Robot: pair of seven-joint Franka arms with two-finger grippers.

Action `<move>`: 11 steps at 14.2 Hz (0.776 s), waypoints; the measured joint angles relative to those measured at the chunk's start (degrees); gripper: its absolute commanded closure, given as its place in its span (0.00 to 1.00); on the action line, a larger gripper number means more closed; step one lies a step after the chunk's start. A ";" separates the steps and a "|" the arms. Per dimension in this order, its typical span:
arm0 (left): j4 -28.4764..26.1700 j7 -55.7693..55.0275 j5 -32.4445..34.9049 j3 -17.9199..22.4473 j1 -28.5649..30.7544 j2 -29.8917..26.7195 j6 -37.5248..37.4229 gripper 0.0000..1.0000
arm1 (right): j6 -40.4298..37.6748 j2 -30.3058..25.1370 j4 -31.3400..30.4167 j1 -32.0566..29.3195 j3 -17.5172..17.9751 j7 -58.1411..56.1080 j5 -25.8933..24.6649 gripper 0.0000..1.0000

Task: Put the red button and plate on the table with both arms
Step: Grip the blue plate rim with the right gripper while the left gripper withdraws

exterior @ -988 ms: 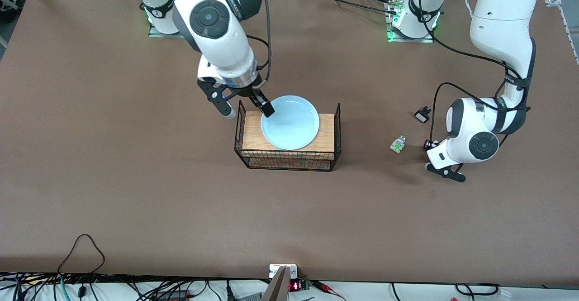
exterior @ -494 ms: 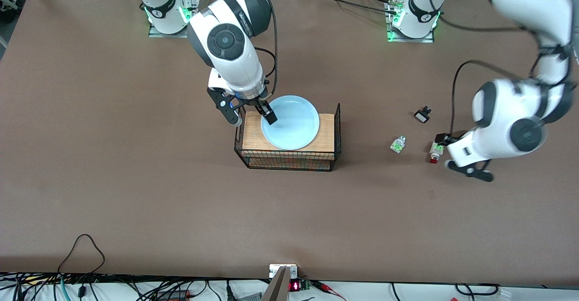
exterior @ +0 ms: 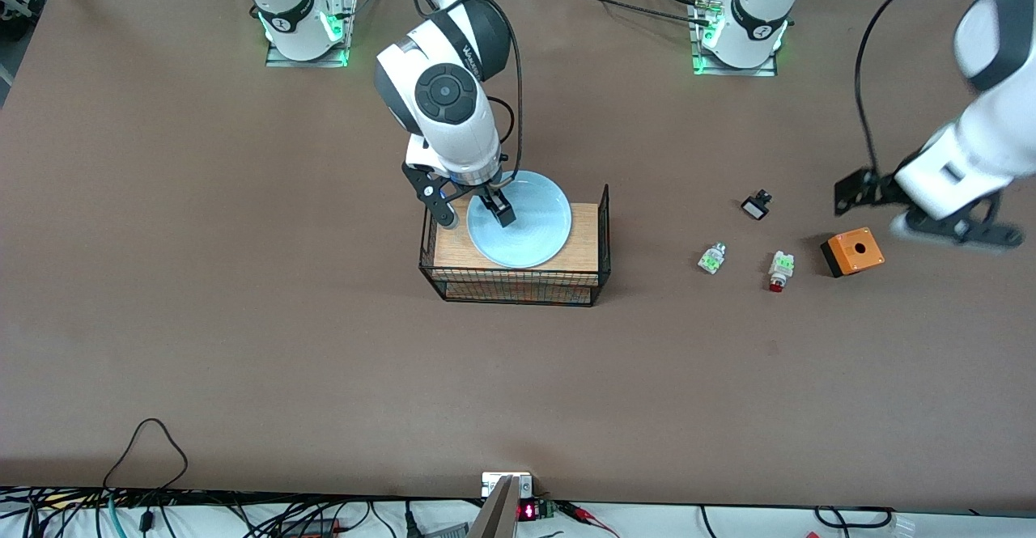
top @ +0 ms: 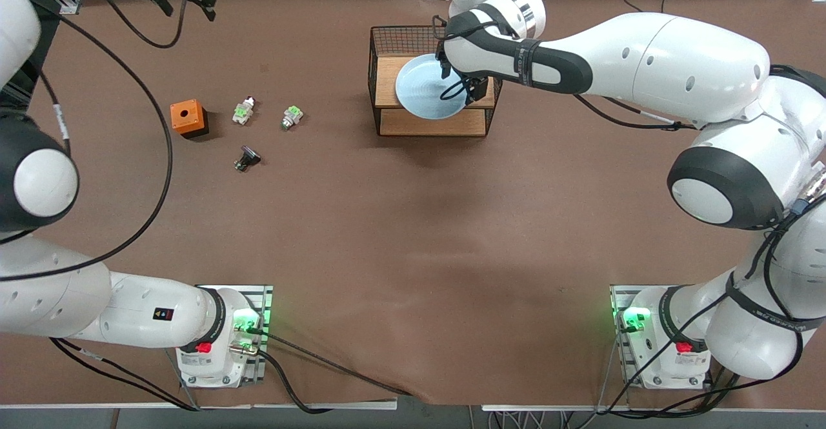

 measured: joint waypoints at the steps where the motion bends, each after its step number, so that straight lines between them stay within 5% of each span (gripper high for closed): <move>1: -0.13 -1.72 0.00 -0.98 1.43 -1.65 -1.11 0.00 | 0.00 0.24 -0.02 0.05 -0.01 0.00 0.00 0.22; 5: -1.48 -3.40 0.00 -1.33 4.05 -4.17 -2.68 0.00 | 0.00 0.53 -0.36 0.14 -0.05 0.01 0.00 0.28; 11: -1.92 -3.51 0.07 -1.79 4.32 -4.42 -5.11 0.00 | -0.01 0.93 -0.53 0.30 -0.07 0.00 -0.39 0.74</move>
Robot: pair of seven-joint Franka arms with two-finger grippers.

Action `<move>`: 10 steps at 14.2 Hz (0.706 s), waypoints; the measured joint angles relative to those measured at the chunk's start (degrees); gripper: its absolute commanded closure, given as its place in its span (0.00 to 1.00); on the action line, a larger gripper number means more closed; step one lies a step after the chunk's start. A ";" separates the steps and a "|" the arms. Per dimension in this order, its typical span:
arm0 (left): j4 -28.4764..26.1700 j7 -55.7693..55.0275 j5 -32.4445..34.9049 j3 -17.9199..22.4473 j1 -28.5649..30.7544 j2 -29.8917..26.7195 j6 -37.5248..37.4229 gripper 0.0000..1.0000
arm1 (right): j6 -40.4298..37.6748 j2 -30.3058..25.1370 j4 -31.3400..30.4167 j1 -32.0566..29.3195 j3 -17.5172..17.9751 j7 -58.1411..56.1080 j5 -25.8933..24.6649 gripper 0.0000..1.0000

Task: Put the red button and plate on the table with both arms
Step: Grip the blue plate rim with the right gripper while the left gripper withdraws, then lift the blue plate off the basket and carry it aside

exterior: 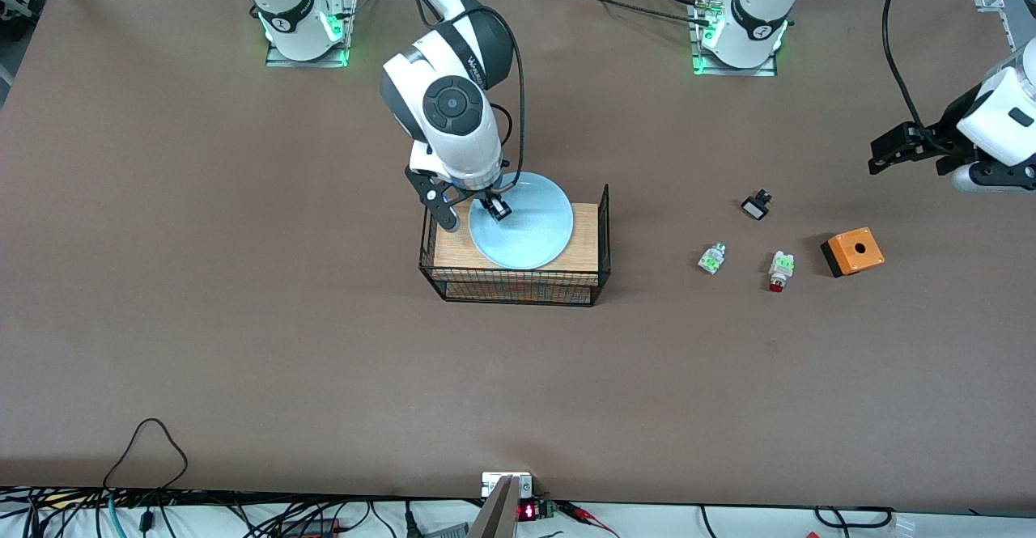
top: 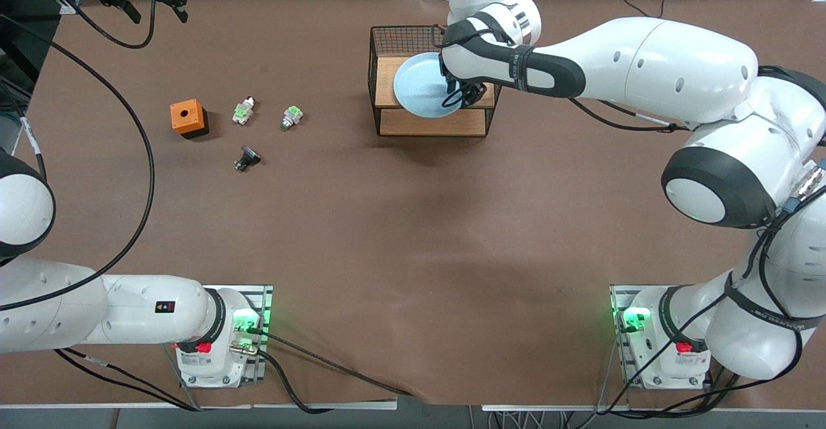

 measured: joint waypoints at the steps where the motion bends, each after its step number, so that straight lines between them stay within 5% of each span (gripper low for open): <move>1: 0.00 0.00 0.00 -0.21 0.00 -0.14 -0.10 0.00 | 0.00 0.00 0.00 0.08 0.00 -0.03 -0.16 0.80; 5: 0.79 0.00 0.00 -1.27 -0.01 -0.52 -0.12 0.00 | -0.11 -0.07 0.01 0.41 -0.02 -1.05 -0.30 0.98; 10: 1.60 0.00 0.00 -1.40 -0.01 -0.61 -0.69 0.00 | -0.45 -0.52 0.10 0.52 -0.03 -5.49 -0.28 1.00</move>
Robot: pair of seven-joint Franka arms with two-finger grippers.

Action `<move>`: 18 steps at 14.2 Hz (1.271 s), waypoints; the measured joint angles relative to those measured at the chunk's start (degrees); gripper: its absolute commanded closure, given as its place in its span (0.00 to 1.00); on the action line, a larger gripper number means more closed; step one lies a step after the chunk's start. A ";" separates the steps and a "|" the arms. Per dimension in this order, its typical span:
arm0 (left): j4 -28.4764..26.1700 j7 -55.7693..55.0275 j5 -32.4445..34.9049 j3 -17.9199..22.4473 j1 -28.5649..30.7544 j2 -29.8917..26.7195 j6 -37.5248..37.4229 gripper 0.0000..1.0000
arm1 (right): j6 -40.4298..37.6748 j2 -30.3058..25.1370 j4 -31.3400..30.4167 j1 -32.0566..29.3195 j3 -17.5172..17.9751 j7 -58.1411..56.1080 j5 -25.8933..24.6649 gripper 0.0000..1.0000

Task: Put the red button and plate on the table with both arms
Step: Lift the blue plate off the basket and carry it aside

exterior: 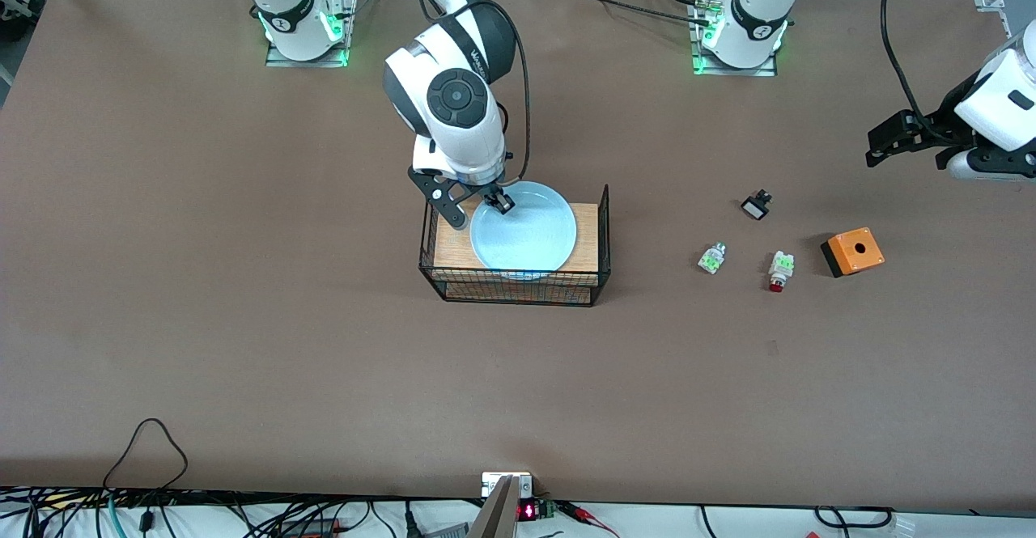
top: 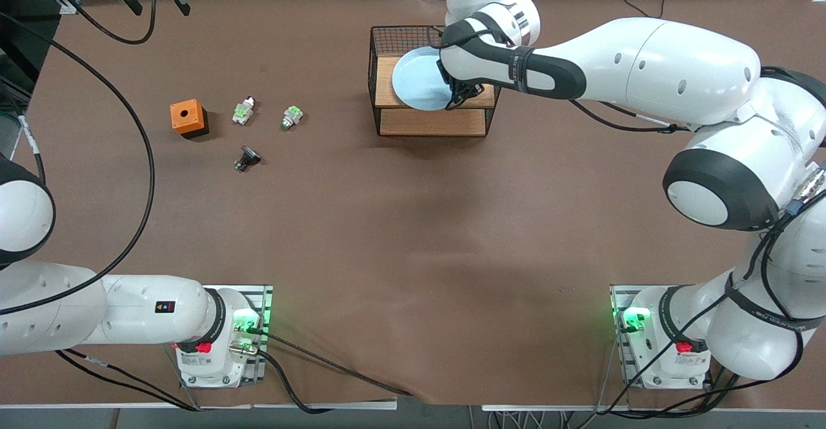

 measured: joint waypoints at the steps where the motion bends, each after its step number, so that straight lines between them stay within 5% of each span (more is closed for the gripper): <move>1: 0.00 0.00 0.00 -0.01 0.00 0.00 -0.02 0.00 | -0.02 -0.08 0.00 0.00 -0.01 -0.21 0.00 1.00; 5: 0.01 0.00 0.00 -0.04 0.00 0.00 -0.09 0.00 | -4.14 -3.27 0.36 -0.03 -0.36 -1.93 0.01 1.00; 13: 0.02 0.00 0.00 -0.05 0.00 0.00 -0.35 0.00 | -21.78 -18.68 0.58 -3.13 -1.47 -10.18 2.91 1.00; 18: 0.02 0.00 0.00 -0.10 0.00 0.00 -0.39 0.00 | -24.58 -20.38 -0.78 -17.07 -2.00 -34.53 2.92 1.00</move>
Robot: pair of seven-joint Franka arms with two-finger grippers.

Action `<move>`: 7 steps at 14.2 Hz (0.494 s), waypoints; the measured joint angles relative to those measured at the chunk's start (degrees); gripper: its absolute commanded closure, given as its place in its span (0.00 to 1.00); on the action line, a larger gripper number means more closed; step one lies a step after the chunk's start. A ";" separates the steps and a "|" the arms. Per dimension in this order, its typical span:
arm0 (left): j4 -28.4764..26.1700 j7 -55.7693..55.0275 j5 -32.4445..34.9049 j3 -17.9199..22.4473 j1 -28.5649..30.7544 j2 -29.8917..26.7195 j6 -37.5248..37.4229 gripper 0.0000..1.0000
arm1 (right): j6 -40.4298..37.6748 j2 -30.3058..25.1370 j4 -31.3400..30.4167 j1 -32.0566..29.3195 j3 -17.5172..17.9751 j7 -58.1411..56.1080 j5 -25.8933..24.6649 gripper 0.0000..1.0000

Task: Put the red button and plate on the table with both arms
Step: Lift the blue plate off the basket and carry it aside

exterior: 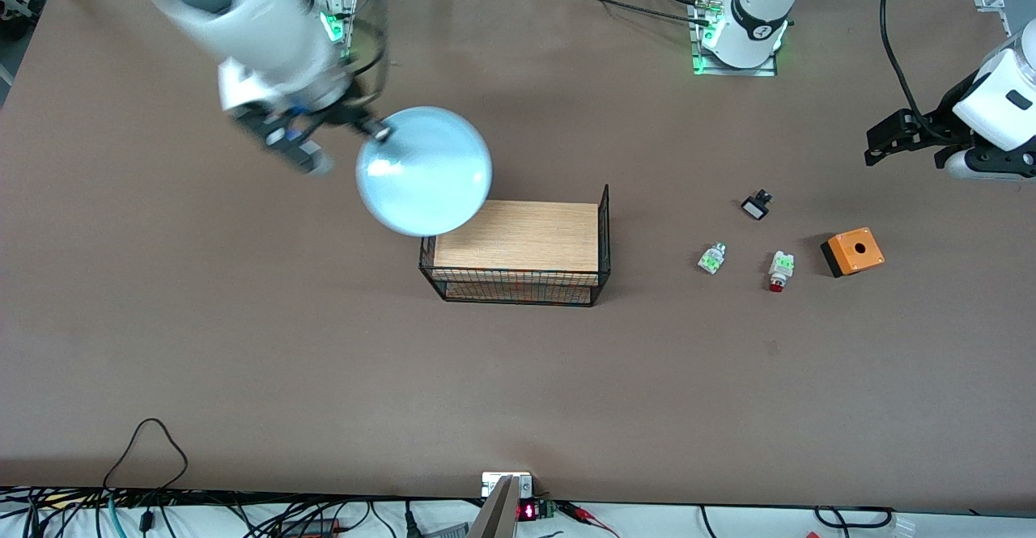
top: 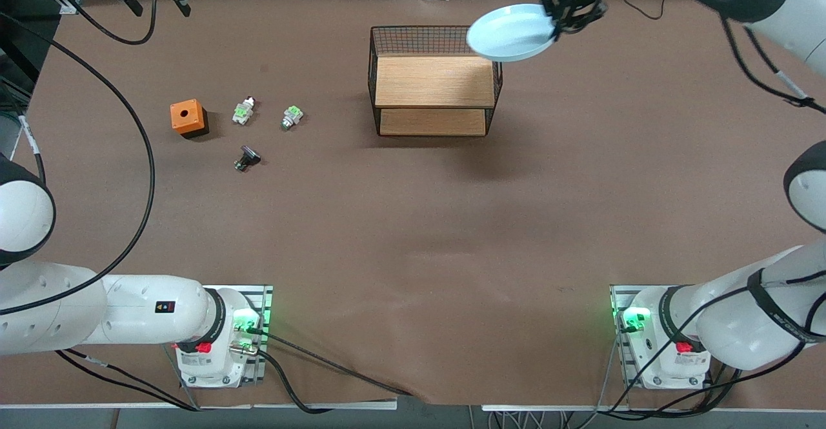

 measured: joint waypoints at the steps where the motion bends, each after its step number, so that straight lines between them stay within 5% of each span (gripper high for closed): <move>1: 0.00 0.00 0.00 -0.01 0.00 0.00 0.00 0.00 | -0.03 0.08 -0.73 -3.63 -0.16 -6.39 -0.03 1.00; 7: 0.00 0.00 0.00 -0.01 0.00 0.00 0.00 0.00 | 1.53 0.46 -6.36 -16.80 -0.40 -34.77 -3.40 1.00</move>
